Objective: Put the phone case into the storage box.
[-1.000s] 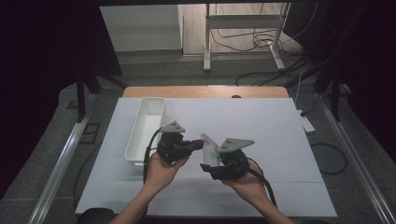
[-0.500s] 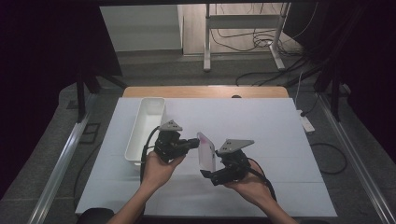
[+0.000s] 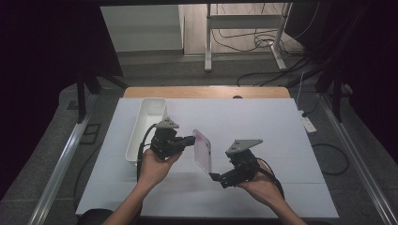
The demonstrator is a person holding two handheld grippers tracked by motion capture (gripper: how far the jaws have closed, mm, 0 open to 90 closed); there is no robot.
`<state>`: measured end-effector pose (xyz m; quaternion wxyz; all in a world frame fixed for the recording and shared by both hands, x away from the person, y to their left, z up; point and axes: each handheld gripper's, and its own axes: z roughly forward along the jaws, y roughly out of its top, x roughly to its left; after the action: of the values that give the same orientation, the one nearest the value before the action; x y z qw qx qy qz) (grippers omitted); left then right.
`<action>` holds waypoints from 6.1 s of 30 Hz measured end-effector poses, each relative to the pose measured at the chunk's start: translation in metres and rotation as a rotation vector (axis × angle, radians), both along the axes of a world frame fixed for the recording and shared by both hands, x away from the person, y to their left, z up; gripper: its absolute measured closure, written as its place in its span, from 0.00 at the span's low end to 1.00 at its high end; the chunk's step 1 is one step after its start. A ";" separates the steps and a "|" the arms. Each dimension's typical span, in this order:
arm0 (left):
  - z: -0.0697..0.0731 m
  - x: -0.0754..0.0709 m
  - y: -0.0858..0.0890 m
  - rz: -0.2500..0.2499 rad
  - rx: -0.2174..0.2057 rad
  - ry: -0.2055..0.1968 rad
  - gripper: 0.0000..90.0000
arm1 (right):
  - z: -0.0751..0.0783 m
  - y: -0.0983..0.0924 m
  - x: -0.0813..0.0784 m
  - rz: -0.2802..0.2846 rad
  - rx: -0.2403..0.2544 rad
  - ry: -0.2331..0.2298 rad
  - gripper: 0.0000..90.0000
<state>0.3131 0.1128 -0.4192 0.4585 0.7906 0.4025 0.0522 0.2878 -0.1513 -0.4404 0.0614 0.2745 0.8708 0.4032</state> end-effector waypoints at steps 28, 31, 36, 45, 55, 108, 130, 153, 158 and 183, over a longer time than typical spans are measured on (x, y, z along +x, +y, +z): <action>0.011 0.018 0.036 0.067 0.022 -0.013 0.98 | -0.001 -0.042 -0.014 -0.049 -0.055 -0.029 0.00; 0.013 0.020 0.039 0.075 0.023 -0.011 0.98 | -0.002 -0.048 -0.016 -0.054 -0.055 -0.037 0.00; 0.015 0.023 0.043 0.087 0.023 -0.008 0.98 | -0.005 -0.060 -0.020 -0.075 -0.063 -0.031 0.00; 0.023 0.029 0.051 0.110 0.025 -0.005 0.98 | -0.004 -0.078 -0.022 -0.114 -0.065 -0.038 0.00; 0.029 0.033 0.063 0.141 0.020 -0.001 0.98 | -0.007 -0.097 -0.024 -0.147 -0.079 -0.036 0.00; 0.064 0.056 0.138 0.364 0.087 -0.034 0.98 | -0.015 -0.169 -0.043 -0.452 -0.107 0.017 0.00; 0.044 0.086 0.147 0.474 0.132 -0.034 0.98 | -0.014 -0.166 -0.046 -0.444 -0.129 -0.012 0.00; 0.018 0.119 0.142 0.540 0.164 -0.044 0.98 | -0.015 -0.166 -0.045 -0.430 -0.127 0.003 0.00; 0.014 0.125 0.142 0.555 0.164 -0.047 0.98 | -0.015 -0.166 -0.045 -0.427 -0.127 0.005 0.00; -0.012 0.154 0.141 0.611 0.155 -0.028 0.98 | -0.015 -0.167 -0.045 -0.425 -0.116 0.006 0.00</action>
<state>0.4668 0.2543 -0.4312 0.3656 0.6647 0.6099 0.2291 0.2427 -0.3185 -0.4554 0.1580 0.4491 0.8154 0.3294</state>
